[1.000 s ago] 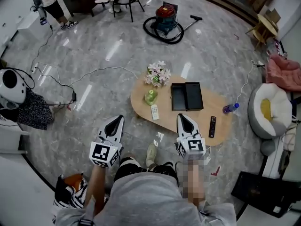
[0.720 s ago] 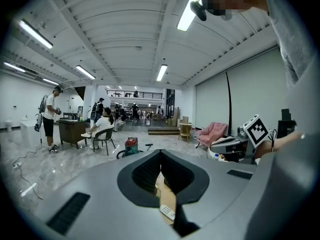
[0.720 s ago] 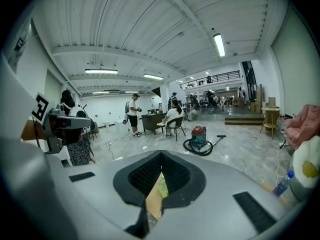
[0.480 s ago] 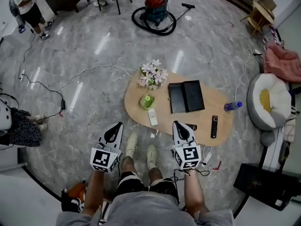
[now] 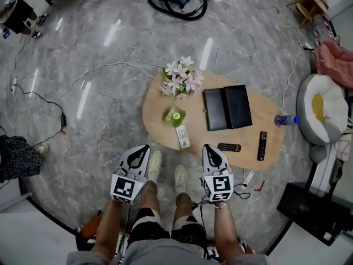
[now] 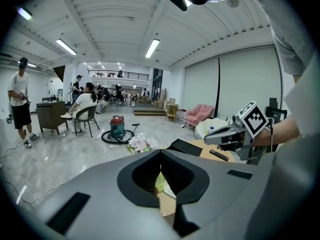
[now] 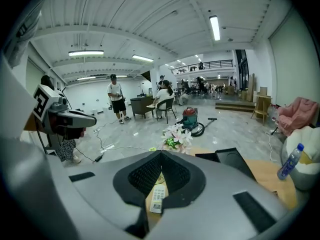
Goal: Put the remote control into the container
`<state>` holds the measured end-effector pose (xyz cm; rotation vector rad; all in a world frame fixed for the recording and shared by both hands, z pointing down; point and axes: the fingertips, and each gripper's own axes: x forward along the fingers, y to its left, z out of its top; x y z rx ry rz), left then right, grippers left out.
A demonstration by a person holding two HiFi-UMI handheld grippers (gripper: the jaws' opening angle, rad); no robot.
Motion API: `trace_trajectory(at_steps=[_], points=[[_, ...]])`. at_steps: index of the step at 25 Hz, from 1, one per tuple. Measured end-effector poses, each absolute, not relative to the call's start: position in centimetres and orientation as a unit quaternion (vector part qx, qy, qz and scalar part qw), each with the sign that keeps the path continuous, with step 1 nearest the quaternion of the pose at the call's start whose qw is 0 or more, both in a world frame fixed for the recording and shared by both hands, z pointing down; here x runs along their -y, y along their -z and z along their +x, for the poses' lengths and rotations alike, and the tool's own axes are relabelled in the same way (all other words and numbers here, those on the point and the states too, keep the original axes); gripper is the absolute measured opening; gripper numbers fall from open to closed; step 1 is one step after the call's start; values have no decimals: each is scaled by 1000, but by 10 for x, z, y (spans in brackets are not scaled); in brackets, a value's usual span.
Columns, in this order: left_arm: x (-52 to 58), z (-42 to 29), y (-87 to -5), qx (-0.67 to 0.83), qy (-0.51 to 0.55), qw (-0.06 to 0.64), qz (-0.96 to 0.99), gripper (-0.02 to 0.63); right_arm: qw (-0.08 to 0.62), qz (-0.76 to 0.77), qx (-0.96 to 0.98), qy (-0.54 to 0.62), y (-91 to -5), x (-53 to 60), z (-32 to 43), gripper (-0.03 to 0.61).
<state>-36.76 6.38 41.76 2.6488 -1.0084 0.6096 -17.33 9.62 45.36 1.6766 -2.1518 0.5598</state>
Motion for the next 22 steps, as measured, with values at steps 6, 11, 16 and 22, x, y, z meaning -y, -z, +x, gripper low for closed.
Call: trace_trajectory(at_steps=[6,11,16,22], points=[[-54,-375,-477,336,-229,141,903,8,202,584,756,-214,-515,-90,-181,11],[-50,-386,-522,346,-238,166,892,8,213,579,751,-234,-561,-91,-183,11],[-48,-388,-556,348,-245,181,887,8,227,569,751,-248,-602,-88,-183,11],[-51,-390,-572,352,-248,204,879,8,241,545,756,-269,-632,-83,-197,11]])
